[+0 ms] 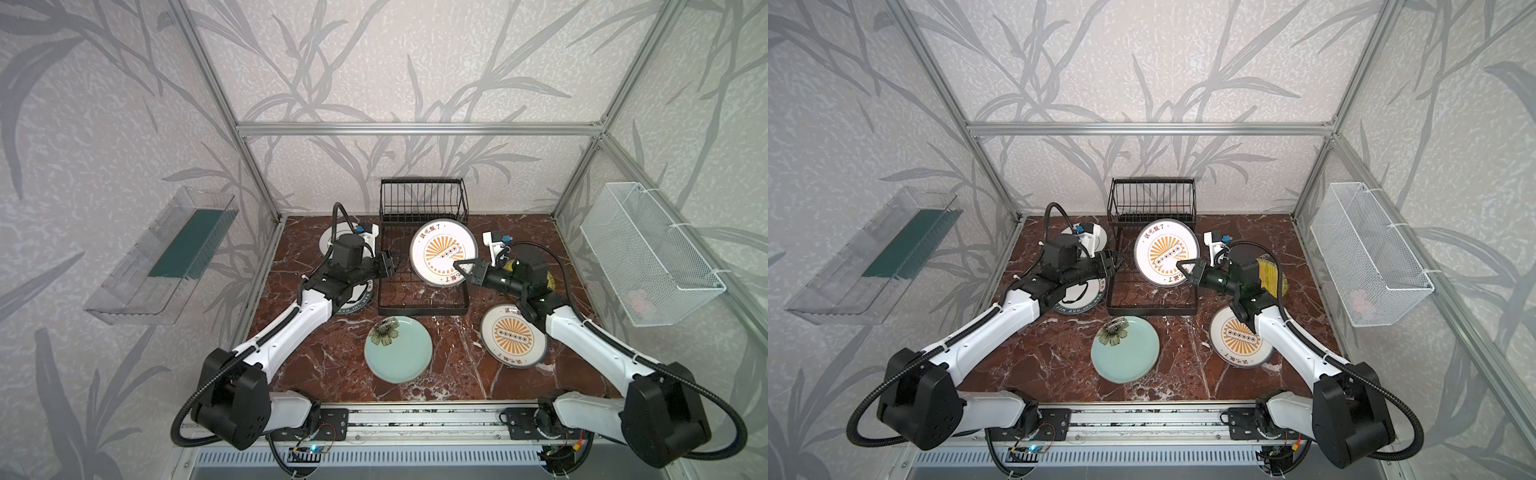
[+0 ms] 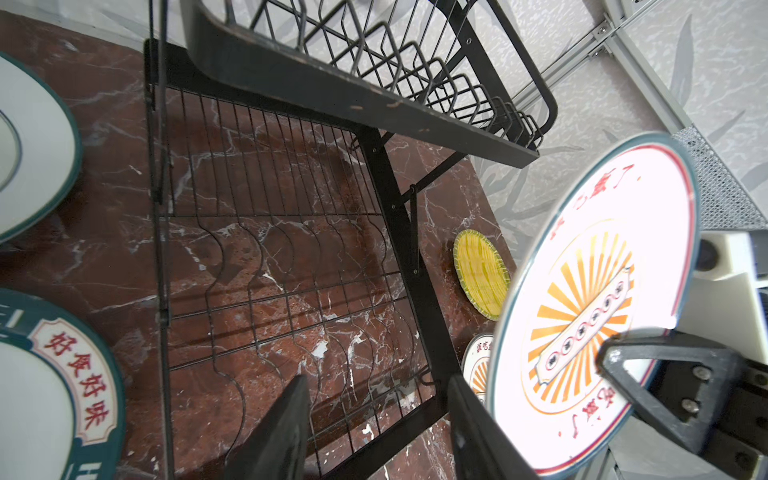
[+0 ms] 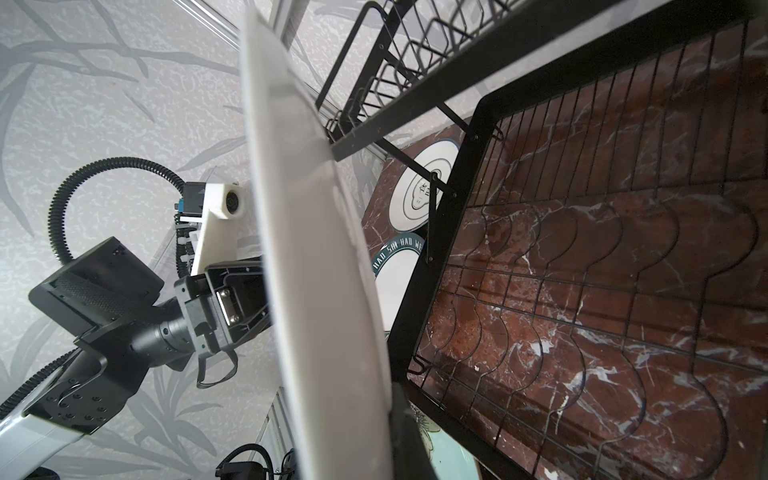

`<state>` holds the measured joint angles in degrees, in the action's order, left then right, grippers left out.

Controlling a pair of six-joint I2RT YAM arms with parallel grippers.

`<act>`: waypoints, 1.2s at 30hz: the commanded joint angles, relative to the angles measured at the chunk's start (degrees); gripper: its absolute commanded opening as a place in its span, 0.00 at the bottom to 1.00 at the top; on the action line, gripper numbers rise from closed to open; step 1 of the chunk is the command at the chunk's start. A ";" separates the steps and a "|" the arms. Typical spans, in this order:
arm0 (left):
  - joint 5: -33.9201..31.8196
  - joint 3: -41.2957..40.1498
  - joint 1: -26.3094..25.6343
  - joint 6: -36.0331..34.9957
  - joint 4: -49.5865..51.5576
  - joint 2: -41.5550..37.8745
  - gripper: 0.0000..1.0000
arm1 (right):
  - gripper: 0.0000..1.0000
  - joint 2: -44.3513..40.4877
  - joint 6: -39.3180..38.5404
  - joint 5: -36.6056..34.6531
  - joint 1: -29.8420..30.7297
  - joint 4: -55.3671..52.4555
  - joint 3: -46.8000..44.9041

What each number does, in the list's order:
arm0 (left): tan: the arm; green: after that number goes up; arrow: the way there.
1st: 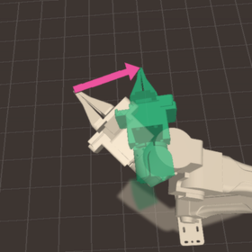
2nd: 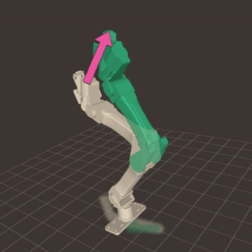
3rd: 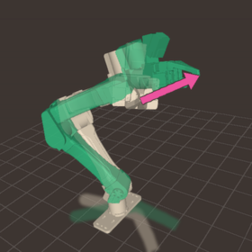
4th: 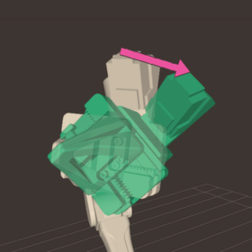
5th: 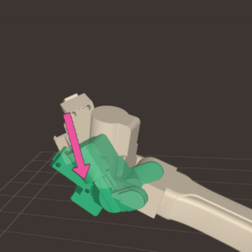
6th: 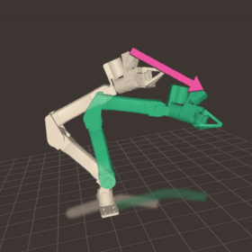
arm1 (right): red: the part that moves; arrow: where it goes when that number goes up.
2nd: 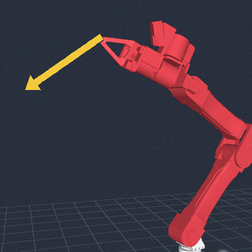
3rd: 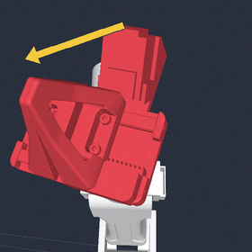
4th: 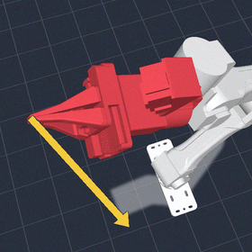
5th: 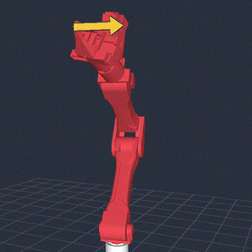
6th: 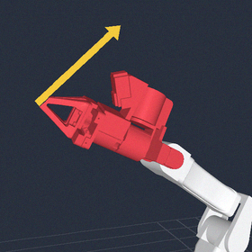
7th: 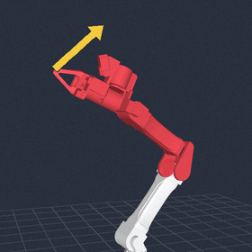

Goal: Load plates into a dish rack
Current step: Place the plate on the dish rack.

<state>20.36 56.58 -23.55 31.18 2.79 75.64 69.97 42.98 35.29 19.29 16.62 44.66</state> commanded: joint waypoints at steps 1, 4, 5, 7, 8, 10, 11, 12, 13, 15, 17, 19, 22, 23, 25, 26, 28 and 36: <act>-3.70 2.24 0.19 -4.07 4.88 -2.58 0.52 | 0.00 -2.80 -3.85 -1.57 -0.04 -2.55 4.83; -5.70 2.61 0.31 -5.63 7.41 -3.66 0.52 | 0.00 -3.42 -5.95 -4.09 -0.02 -6.98 8.50; -6.14 2.66 0.41 -5.91 7.93 -3.95 0.52 | 0.00 -3.38 -6.00 -4.90 -0.04 -8.37 9.68; -6.79 2.75 0.43 -6.01 8.77 -4.64 0.52 | 0.00 -2.73 -8.57 -7.50 -0.07 -12.19 13.37; -6.91 2.75 0.44 -5.89 8.75 -4.86 0.52 | 0.00 -2.14 -9.49 -8.29 -0.04 -13.62 15.16; -6.71 2.84 0.54 -5.78 8.78 -5.23 0.52 | 0.00 -0.58 -10.69 -10.25 -0.04 -15.79 19.25; -6.65 2.92 0.58 -5.80 8.81 -5.33 0.52 | 0.00 0.23 -11.25 -10.94 -0.04 -16.53 21.02; -6.71 3.01 0.53 -5.87 8.97 -5.47 0.52 | 0.00 1.23 -11.49 -11.57 -0.04 -17.14 22.94; -6.80 3.10 0.52 -6.10 9.21 -5.64 0.52 | 0.00 2.15 -11.72 -12.47 -0.04 -18.00 24.95; -7.30 3.15 0.66 -6.38 9.83 -5.98 0.53 | 0.00 3.71 -12.00 -15.08 0.03 -19.61 28.21; -7.99 3.22 0.66 -6.90 10.83 -6.26 0.53 | 0.00 4.97 -13.03 -18.84 0.51 -21.43 31.10; -8.37 3.22 0.74 -7.55 11.61 -6.47 0.53 | 0.00 6.31 -14.64 -24.06 1.46 -23.36 33.72; -8.22 3.19 0.82 -7.79 12.15 -6.99 0.53 | 0.00 8.82 -15.60 -30.16 2.66 -25.70 37.64; -7.96 3.03 0.79 -7.81 12.15 -7.15 0.52 | 0.00 9.57 -15.73 -32.03 3.21 -26.32 38.80; -7.77 2.54 0.79 -7.55 11.73 -7.73 0.53 | 0.00 12.11 -16.81 -37.05 4.80 -28.61 42.43; -7.60 2.24 0.81 -7.37 11.56 -7.85 0.52 | 0.00 13.09 -17.75 -39.36 5.68 -29.33 43.95; -7.10 1.38 0.79 -6.94 10.78 -8.09 0.52 | 0.00 15.15 -19.17 -44.56 7.32 -30.39 46.78; -4.78 -0.92 0.85 -4.91 8.85 -8.79 0.52 | 0.00 24.89 -21.34 -58.37 11.11 -35.29 58.41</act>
<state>14.37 56.66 -23.11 25.36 12.84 68.51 93.03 23.53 -14.44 29.58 -17.96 98.63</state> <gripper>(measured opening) 0.516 0.097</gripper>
